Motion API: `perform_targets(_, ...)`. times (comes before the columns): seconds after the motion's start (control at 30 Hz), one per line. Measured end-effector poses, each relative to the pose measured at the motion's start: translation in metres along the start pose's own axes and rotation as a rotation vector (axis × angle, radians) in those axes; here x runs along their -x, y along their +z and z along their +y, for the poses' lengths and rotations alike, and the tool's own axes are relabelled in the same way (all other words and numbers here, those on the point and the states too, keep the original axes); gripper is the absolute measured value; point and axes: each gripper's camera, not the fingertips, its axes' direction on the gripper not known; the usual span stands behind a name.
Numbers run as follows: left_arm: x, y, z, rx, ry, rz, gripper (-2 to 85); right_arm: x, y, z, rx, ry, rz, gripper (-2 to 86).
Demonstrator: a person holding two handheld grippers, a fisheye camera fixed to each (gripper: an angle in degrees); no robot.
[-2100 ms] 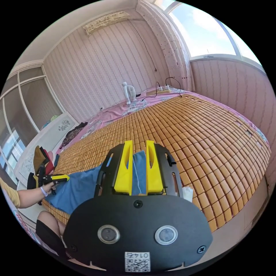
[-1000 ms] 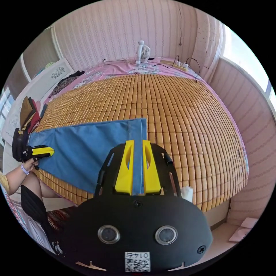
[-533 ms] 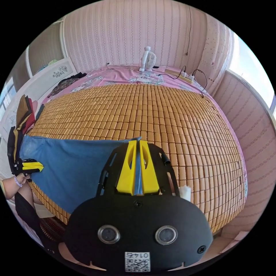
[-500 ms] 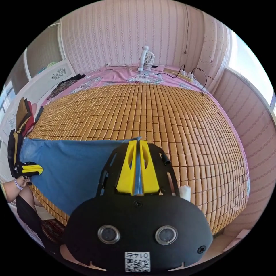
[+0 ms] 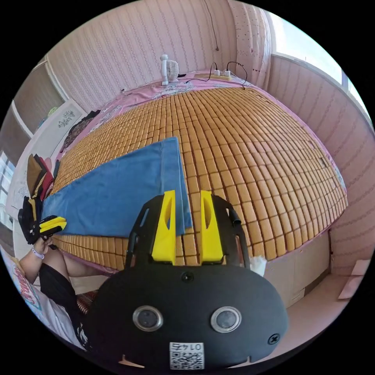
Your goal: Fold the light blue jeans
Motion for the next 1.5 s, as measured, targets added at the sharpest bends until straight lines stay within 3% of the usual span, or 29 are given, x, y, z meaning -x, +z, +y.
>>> perform_targets(0.07,-0.007,0.009,0.011,0.025,0.001,-0.016,2.9,0.001,0.010,0.010,0.091,0.007,0.000,9.2)
perform_targets(0.1,-0.011,0.018,0.018,0.054,-0.001,-0.035,3.0,0.006,0.004,0.015,0.030,-0.002,0.021,8.4)
perform_targets(0.37,-0.017,0.038,0.049,0.052,-0.024,-0.068,-0.8,0.034,-0.032,-0.006,0.074,-0.185,0.127,1.8)
perform_targets(0.6,-0.044,0.053,0.059,-0.054,0.027,0.178,-0.7,-0.020,-0.080,-0.024,0.110,0.000,0.291,3.7)
perform_targets(0.7,-0.024,0.022,0.077,-0.149,-0.030,0.203,0.3,-0.033,-0.103,-0.035,0.094,0.119,0.274,4.6)
perform_targets(0.83,0.041,-0.041,0.129,-0.247,-0.137,0.122,2.6,-0.004,-0.136,-0.064,-0.038,0.081,0.242,5.3)
perform_targets(0.97,0.142,-0.116,0.231,-0.239,-0.351,-0.119,5.6,0.091,-0.137,-0.128,-0.122,-0.158,0.099,6.0)
perform_targets(1.17,0.221,-0.184,0.370,-0.201,-0.451,-0.373,9.6,0.324,-0.069,-0.208,-0.046,-0.693,-0.383,9.1)
perform_targets(1.3,0.259,-0.188,0.424,-0.245,-0.510,-0.391,13.5,0.503,-0.019,-0.240,0.050,-0.986,-0.631,11.9)
perform_targets(1.5,0.294,-0.164,0.445,-0.242,-0.415,-0.353,17.2,0.695,0.047,-0.279,0.260,-1.140,-0.728,14.1)
